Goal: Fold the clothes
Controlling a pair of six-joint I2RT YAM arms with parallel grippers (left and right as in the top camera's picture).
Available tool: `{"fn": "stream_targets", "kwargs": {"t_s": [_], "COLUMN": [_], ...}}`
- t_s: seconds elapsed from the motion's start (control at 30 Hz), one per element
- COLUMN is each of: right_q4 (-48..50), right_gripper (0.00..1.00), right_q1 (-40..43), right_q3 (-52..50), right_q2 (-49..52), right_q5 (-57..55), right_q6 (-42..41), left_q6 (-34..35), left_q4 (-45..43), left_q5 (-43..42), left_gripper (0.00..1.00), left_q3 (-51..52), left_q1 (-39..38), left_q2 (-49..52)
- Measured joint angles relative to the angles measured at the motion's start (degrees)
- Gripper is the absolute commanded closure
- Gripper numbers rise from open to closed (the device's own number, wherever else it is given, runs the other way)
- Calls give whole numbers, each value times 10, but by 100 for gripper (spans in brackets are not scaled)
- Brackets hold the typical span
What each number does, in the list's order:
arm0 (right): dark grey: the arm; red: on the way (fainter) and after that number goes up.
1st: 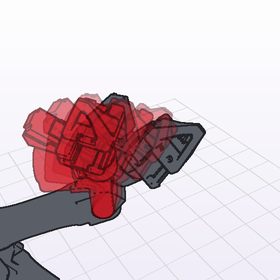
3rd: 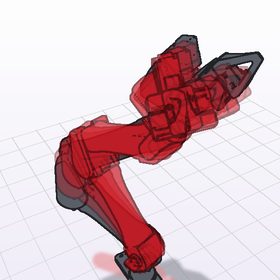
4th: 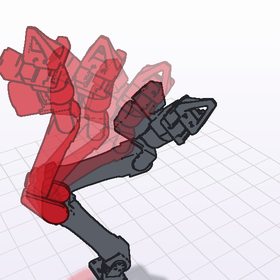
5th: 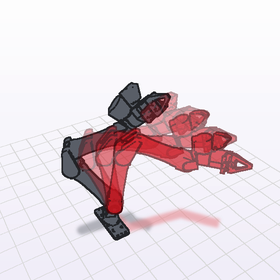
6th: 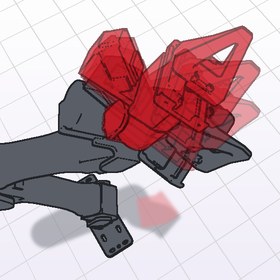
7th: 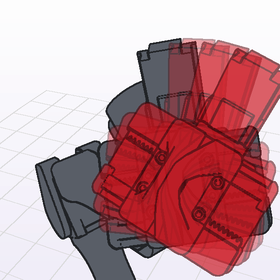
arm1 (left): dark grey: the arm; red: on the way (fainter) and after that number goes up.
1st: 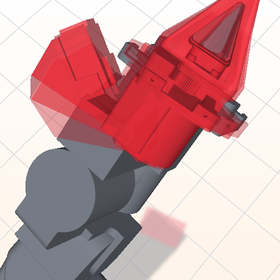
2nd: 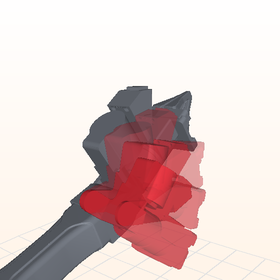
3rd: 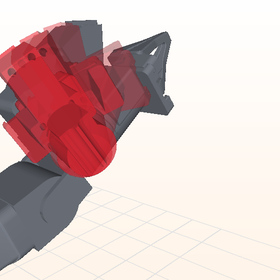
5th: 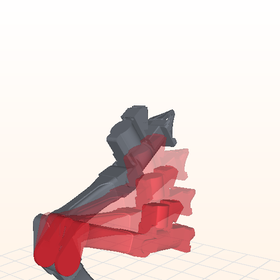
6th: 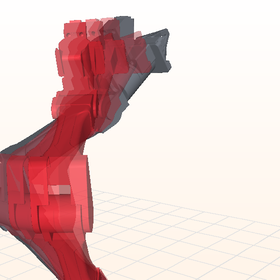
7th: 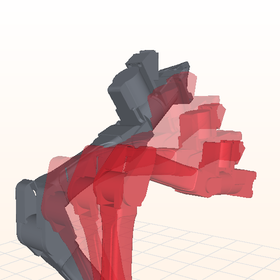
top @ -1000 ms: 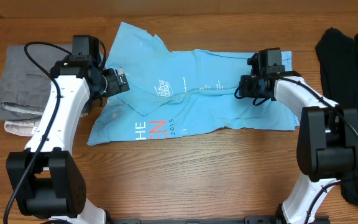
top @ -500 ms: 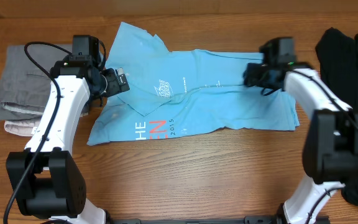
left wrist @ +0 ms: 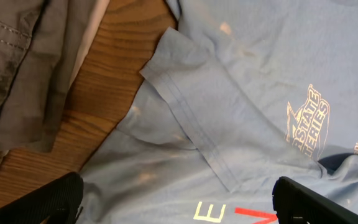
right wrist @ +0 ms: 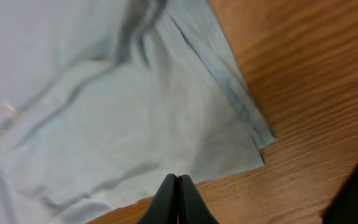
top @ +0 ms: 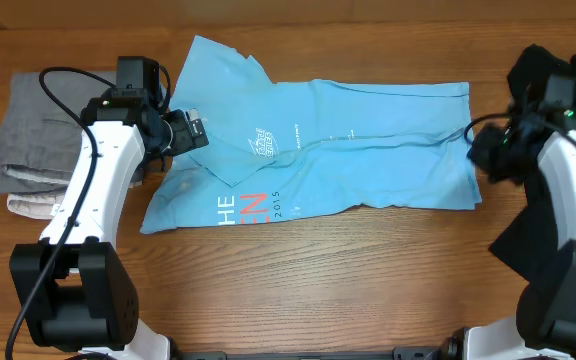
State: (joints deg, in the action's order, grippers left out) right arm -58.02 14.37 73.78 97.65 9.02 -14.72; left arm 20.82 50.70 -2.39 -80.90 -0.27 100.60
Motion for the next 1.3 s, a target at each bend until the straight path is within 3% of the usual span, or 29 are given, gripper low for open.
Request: {"fn": "stream_targets", "kwargs": {"t_s": [0.27,0.63,1.03,1.3], "right_q4": [157,280,215,110], "right_gripper": [96,96,96,86], "right_q1": [1,2,43,55], "right_q3": [-144,-236,-239,-177], "right_q2": [7,-1,-13,-11], "right_q5": [-20,-62,-122,-118], "right_q6": [-15,-33,-65,-76], "left_q6": [0,0,0,0], "left_q4": [0,0,0,0], "left_q5": [0,0,0,0], "left_gripper": [0,0,0,0], "left_q3": [0,0,0,0], "left_q1": [0,0,0,0], "left_q2": [0,0,0,0]}}
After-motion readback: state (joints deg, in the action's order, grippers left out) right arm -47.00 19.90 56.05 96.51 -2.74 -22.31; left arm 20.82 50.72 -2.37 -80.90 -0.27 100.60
